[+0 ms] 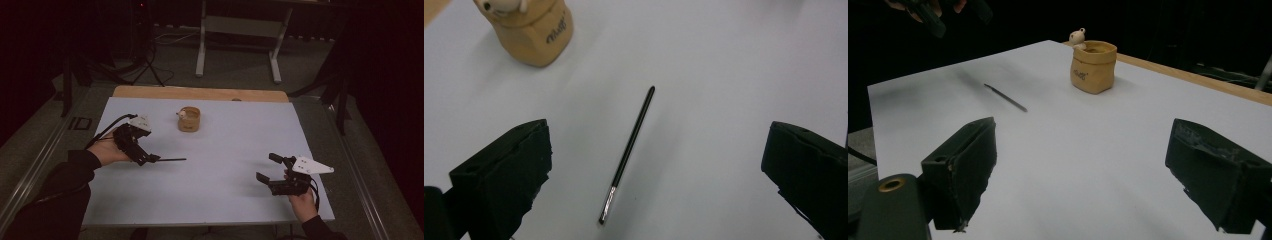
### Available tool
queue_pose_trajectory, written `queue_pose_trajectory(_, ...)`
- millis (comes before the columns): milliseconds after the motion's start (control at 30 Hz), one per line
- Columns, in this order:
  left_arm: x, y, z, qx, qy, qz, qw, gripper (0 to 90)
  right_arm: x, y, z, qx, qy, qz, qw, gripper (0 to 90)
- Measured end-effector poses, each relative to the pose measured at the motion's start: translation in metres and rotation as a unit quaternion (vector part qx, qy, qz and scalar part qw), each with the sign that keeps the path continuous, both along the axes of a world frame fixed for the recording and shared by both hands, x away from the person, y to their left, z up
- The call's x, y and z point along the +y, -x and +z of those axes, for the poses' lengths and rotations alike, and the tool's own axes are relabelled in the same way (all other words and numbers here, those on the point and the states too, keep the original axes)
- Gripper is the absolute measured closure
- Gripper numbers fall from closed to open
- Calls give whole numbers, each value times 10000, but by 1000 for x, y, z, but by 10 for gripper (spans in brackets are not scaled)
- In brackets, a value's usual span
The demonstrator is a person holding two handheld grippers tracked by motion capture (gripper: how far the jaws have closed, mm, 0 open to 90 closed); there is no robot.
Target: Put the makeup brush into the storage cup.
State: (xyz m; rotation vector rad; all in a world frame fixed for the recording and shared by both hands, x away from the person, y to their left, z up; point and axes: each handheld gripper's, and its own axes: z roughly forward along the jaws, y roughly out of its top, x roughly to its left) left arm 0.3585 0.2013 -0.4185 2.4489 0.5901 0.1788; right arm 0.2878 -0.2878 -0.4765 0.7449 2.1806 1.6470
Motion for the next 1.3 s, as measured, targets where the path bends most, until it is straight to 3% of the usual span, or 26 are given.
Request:
queue_pose_trajectory(133,-2,-5,-1,77,-62,-24,9999,9,0,0,0,-6,-5,13,10000,130)
queue_pose_trajectory(400,-8,-11,-10,170,-420,-296,9985,39,1,0,0,15,-6,35,10000,130)
queue_pose_trajectory(633,-11,-15,-19,319,-593,-523,9964,135,1,0,-1,32,-3,42,10000,130)
queue_pose_trajectory(967,-14,-22,-29,438,-966,-757,9915,310,2,0,-1,47,23,53,10000,130)
queue_pose_trajectory(1100,-18,-25,-34,520,-1196,-803,9882,330,2,0,-1,49,25,53,10000,130)
queue_pose_trajectory(1300,-22,-27,-40,584,-1350,-923,9848,375,2,0,-1,51,12,59,10000,130)
